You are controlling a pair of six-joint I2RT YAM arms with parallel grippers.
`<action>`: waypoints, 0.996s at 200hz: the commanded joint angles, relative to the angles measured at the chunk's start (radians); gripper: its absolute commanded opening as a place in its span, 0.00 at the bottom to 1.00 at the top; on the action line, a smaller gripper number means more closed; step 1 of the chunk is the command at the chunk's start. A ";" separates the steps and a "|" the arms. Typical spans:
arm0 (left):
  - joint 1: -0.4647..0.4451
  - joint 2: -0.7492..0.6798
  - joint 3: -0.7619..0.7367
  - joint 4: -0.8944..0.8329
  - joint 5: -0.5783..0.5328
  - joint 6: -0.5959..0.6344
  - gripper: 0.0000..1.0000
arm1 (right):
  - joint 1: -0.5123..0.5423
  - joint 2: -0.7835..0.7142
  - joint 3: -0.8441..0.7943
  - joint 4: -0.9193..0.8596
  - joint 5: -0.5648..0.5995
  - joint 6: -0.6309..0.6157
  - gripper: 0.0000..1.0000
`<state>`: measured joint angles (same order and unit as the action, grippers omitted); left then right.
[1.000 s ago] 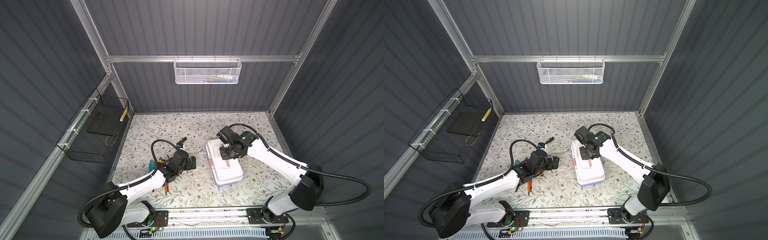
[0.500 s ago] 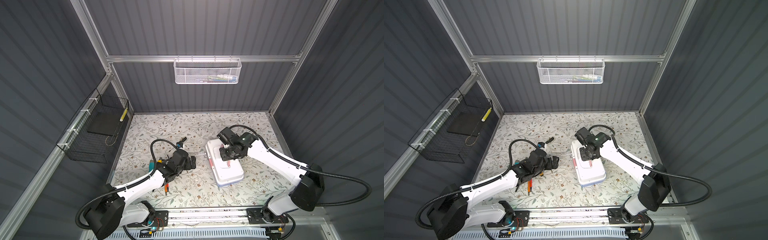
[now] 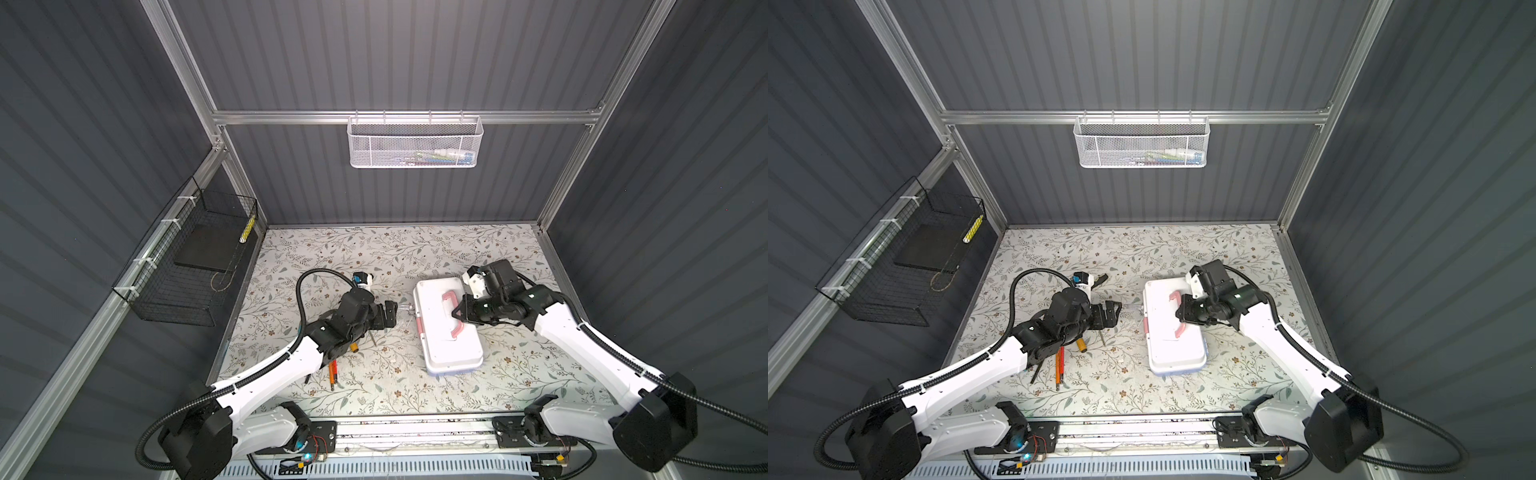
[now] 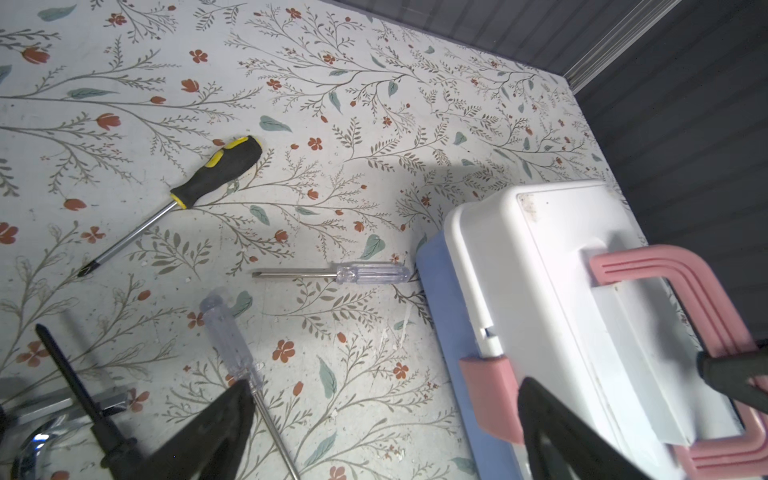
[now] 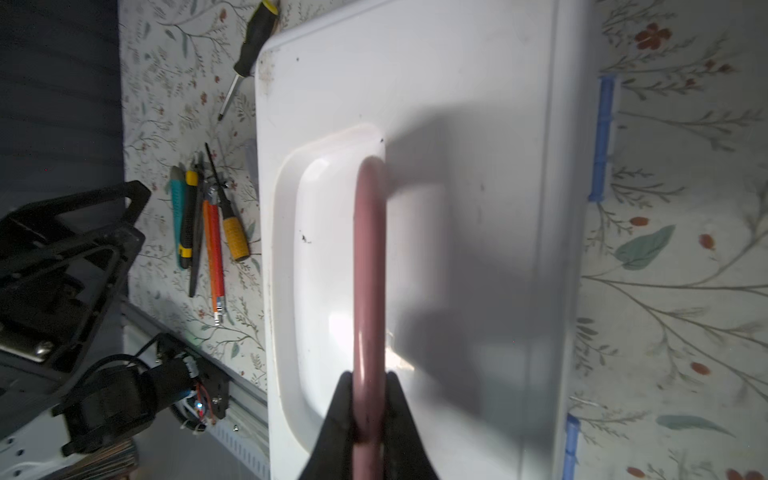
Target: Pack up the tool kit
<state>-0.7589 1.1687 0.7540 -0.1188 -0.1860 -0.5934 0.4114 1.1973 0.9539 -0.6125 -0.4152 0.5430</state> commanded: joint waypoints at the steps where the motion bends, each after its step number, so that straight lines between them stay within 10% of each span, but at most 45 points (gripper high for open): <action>1: -0.003 -0.007 0.054 -0.049 0.030 0.034 1.00 | -0.102 -0.072 -0.087 0.313 -0.327 0.072 0.00; 41: -0.003 0.024 0.092 -0.030 0.099 0.032 0.99 | -0.247 -0.106 -0.274 0.513 -0.525 0.184 0.00; 100: -0.005 0.097 0.133 0.014 0.198 -0.003 0.99 | -0.335 -0.166 -0.226 -0.018 -0.136 -0.122 0.00; 199: -0.092 0.245 0.266 0.083 0.246 -0.050 1.00 | -0.345 -0.153 -0.259 0.007 -0.010 -0.169 0.00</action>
<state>-0.8547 1.4101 0.9455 -0.0013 0.0757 -0.6590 0.0643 1.0481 0.6979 -0.5747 -0.4702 0.4145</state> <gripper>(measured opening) 0.994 0.107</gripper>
